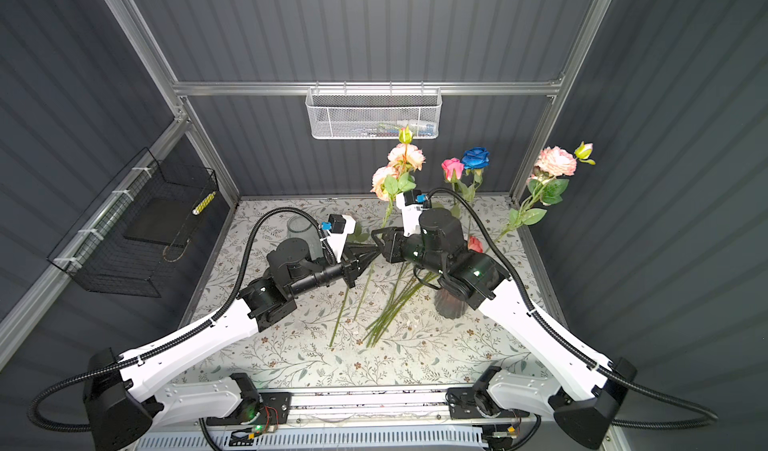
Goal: Arrange the flowers into the vase
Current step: 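Close the right gripper on the rose stem below the left gripper, then open left, then lower the pink rose into the vase with the right gripper while left moves away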
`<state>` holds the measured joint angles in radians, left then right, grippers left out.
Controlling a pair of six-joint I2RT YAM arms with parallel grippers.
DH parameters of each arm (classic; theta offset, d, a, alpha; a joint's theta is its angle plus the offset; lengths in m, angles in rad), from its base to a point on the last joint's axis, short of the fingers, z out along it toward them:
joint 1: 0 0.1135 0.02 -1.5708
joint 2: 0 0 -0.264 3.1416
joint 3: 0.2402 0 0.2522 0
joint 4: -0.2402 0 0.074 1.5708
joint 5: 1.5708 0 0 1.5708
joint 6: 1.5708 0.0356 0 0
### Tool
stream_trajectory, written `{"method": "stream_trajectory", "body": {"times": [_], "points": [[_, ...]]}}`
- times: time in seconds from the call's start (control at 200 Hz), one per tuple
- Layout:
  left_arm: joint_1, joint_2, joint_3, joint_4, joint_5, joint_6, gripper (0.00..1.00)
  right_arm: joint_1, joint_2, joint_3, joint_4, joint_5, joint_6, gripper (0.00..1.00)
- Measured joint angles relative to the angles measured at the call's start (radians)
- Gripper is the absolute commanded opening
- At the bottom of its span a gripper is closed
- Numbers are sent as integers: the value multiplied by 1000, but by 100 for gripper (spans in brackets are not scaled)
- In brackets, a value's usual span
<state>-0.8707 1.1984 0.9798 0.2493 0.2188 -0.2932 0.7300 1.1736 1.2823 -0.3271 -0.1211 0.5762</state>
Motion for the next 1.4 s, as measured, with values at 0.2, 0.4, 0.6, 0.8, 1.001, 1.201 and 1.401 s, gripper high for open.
{"method": "stream_trajectory", "body": {"times": [0.2,0.4,0.6,0.8,1.001,1.201,1.401], "points": [[0,0,-1,5,0,-6,27,11,-1,2,8,10,-5,9],[0,-14,-10,16,-27,-5,83,23,-2,18,-36,91,-42,9],[0,-150,-77,-14,-140,24,95,29,-49,77,-139,211,-121,9],[0,-226,-98,-42,-233,50,96,30,-154,166,-228,373,-220,9],[0,-205,-109,-70,-254,55,96,30,-228,222,-288,571,-334,9],[0,-182,-109,-90,-275,65,96,30,-227,290,-322,766,-446,9],[0,-123,-109,-104,-343,63,96,-3,-227,244,-325,897,-496,10]]}}
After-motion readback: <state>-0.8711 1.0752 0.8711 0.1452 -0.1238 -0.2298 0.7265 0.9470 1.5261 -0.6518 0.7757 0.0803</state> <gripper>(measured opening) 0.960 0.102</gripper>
